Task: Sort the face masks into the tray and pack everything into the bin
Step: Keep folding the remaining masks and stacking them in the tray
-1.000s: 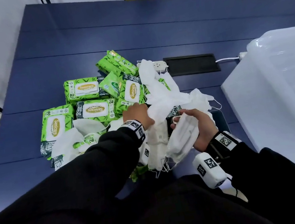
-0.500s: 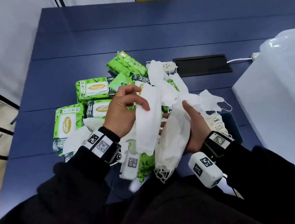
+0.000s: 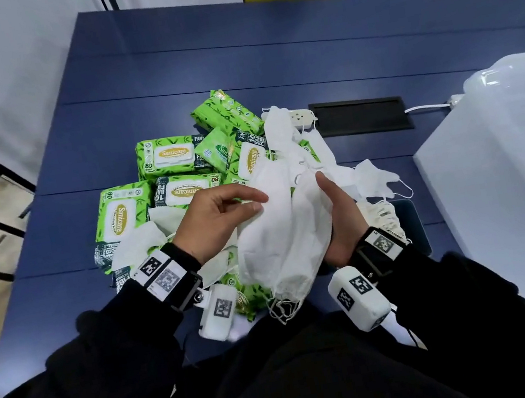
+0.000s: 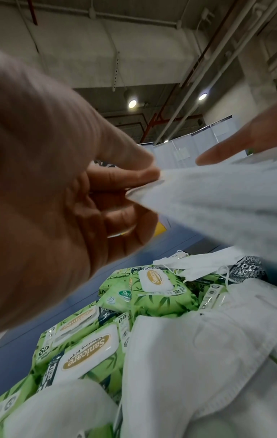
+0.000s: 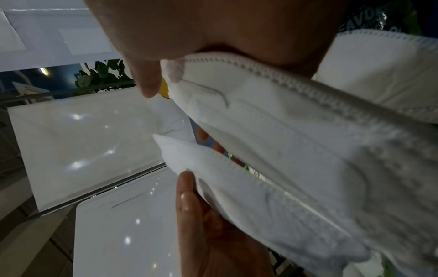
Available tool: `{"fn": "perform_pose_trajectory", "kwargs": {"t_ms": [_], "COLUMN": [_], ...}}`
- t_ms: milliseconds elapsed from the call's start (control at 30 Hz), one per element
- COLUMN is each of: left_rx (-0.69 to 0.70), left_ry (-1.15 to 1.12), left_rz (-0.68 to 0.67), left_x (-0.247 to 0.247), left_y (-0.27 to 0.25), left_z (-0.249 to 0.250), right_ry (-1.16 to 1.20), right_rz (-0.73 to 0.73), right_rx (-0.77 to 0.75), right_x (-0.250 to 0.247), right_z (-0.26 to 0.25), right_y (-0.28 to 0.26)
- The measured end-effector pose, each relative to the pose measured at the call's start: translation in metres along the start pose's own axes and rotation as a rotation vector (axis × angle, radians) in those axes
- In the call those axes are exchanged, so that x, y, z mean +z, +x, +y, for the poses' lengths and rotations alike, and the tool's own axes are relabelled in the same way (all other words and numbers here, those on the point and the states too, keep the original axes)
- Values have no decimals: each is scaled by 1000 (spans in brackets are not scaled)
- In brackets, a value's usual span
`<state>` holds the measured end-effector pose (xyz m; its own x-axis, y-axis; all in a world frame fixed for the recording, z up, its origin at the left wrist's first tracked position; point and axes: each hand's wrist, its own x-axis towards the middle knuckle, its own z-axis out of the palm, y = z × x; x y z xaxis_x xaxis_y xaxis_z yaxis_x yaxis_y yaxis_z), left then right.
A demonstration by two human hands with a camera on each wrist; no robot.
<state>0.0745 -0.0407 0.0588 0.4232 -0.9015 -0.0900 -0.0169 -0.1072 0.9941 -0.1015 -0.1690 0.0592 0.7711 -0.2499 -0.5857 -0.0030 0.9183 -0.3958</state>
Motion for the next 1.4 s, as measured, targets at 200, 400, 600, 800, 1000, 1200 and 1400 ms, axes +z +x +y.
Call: {"fn": "perform_pose_trajectory", "kwargs": {"t_ms": [200,400,600,800,1000,1200,1400], "left_rx": [-66,240,55,40,-51,-141,85], "left_ry": [-160,-23,83,152,33,-37,274], "left_rz": [169,145,-21,-30,31,126,201], "left_x": [-4,1,27,29,23,21,1], "left_y": [5,1,-6,-9,-10,-3,5], "left_z": [-1,31,-10,-19,-11,-12,-9], "right_ry": [-61,-32,26,-2,-36,-114,-81], "right_rz": [80,29,23,81,115,77,76], "right_rx": [5,5,-69,-17,-17,-69,29], "right_x": [-16,-18,-2,-1,-12,-14,-12], "right_z": [1,6,3,2,6,12,8], "right_y": [14,16,11,7,18,25,24]}}
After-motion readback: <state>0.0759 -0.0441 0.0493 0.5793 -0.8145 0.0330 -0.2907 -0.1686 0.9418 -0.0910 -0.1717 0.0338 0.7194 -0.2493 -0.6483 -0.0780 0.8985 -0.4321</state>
